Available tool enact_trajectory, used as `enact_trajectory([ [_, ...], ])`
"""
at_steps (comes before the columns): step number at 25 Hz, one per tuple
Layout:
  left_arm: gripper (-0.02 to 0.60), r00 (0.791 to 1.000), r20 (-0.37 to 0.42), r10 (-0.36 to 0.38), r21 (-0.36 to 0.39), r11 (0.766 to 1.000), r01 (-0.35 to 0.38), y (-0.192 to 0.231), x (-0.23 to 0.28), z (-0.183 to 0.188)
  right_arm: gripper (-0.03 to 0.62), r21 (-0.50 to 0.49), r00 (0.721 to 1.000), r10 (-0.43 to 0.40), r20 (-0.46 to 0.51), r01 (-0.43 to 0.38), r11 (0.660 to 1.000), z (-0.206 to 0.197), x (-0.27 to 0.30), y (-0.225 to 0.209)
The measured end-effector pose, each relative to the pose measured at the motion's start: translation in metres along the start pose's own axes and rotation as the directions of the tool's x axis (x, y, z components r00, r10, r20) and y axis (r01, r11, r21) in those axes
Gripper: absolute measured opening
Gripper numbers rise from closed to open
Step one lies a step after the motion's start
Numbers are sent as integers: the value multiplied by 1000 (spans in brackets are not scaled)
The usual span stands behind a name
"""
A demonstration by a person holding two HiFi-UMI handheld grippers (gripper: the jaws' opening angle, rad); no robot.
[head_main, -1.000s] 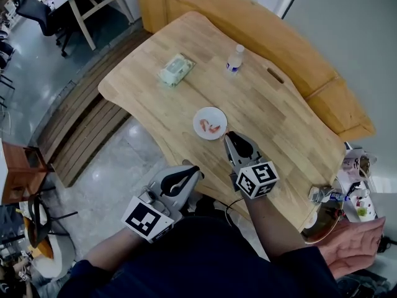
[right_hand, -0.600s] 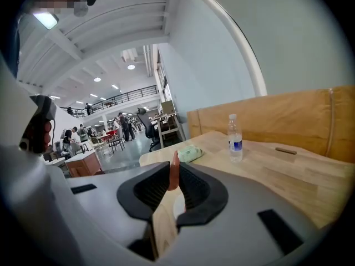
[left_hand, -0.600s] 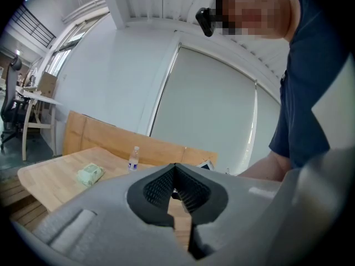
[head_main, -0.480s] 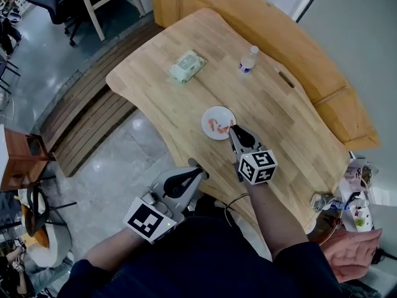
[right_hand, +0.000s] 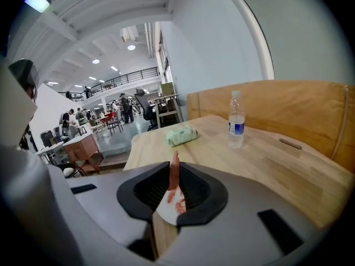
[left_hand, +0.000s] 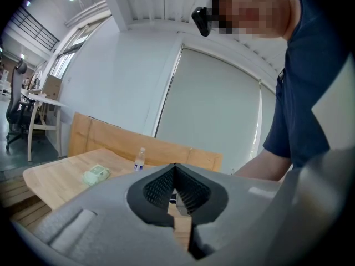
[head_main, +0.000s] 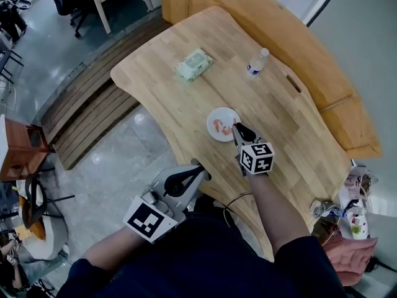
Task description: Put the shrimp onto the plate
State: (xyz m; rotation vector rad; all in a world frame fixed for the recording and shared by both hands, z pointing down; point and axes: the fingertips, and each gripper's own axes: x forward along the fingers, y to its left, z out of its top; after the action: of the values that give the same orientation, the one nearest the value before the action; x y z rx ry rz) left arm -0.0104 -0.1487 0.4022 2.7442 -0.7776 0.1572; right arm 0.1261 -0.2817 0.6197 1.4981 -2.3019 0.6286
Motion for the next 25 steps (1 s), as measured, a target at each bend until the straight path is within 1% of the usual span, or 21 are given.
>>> enact_trajectory([
  [12, 3, 1000, 5, 27, -10, 1000, -27, 12, 6, 1, 60, -19, 990, -4, -139, 1, 1000, -33, 49, -23],
  [19, 4, 999, 15, 43, -11, 999, -43, 18, 11, 4, 60, -39, 974, -23, -224, 14, 999, -53, 73, -37],
  [25, 4, 998, 10, 62, -4, 998, -62, 22, 11, 2, 60, -67, 958, -28, -285, 10, 998, -67, 90, -44],
])
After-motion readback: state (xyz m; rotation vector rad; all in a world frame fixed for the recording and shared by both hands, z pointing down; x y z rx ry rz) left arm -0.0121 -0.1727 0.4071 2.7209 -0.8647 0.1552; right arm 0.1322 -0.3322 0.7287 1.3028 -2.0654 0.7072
